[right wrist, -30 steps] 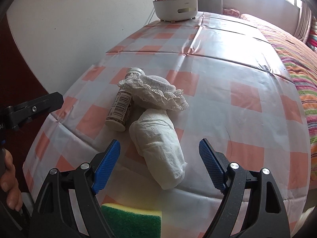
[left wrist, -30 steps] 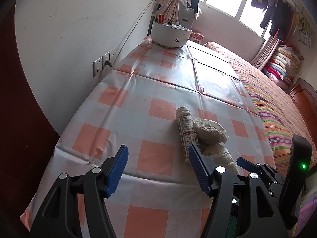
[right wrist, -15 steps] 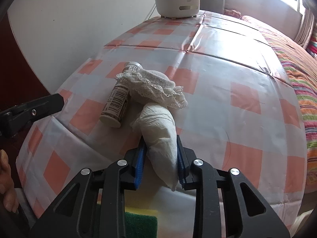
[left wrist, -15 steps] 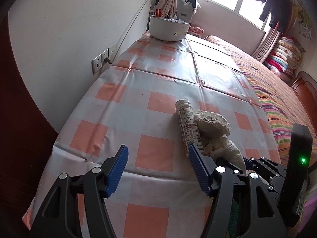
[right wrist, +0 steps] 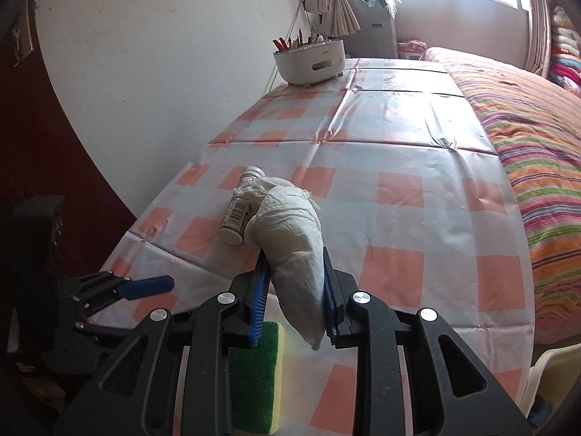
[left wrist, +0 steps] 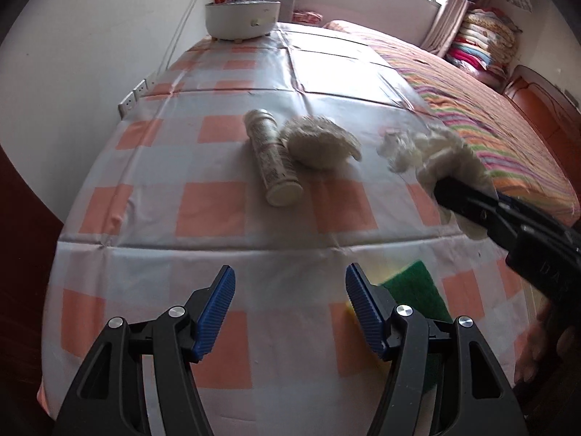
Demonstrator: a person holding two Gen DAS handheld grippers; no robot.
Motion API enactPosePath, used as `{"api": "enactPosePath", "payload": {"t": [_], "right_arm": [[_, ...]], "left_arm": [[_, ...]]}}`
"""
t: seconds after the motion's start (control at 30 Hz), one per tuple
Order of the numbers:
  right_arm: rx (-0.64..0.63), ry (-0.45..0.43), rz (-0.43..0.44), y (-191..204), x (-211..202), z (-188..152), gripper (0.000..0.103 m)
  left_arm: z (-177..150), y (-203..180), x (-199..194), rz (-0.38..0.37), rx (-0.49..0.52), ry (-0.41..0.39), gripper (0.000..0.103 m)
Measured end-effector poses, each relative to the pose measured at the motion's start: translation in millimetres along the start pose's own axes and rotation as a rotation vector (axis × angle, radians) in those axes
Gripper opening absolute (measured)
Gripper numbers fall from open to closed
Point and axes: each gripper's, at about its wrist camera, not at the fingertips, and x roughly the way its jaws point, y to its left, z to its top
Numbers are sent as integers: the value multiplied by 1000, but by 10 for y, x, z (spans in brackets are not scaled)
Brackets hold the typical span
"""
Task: Collect trash
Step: 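Grasp the green-and-yellow sponge with the left tool while the right tool holds the tissue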
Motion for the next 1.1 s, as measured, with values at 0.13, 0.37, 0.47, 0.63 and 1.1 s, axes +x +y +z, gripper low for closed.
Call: {"api": "enactPosePath", "payload": {"t": [0.13,0.37,0.47,0.63,1.1], "right_arm": [[-9,-9,-12,-35,-74,-76,25],[-1,-42,-29,-167,-273,-140,25],[4,-50,-33,-207,-332,-159,25],[17,-61,-41,-299,-403,-182,25],[41,-137,-14,-406,-842,-252,27]], "left_arm": [[-134,-283,3,-30,104,2,62],[-191,-502,-55,-14,177,-7,62],[-195,-506,-95,-51,175,10,62],[-301,-622,-225,-115,196,11,71],[-460,-1226,-117,-64,51,161,84]]}}
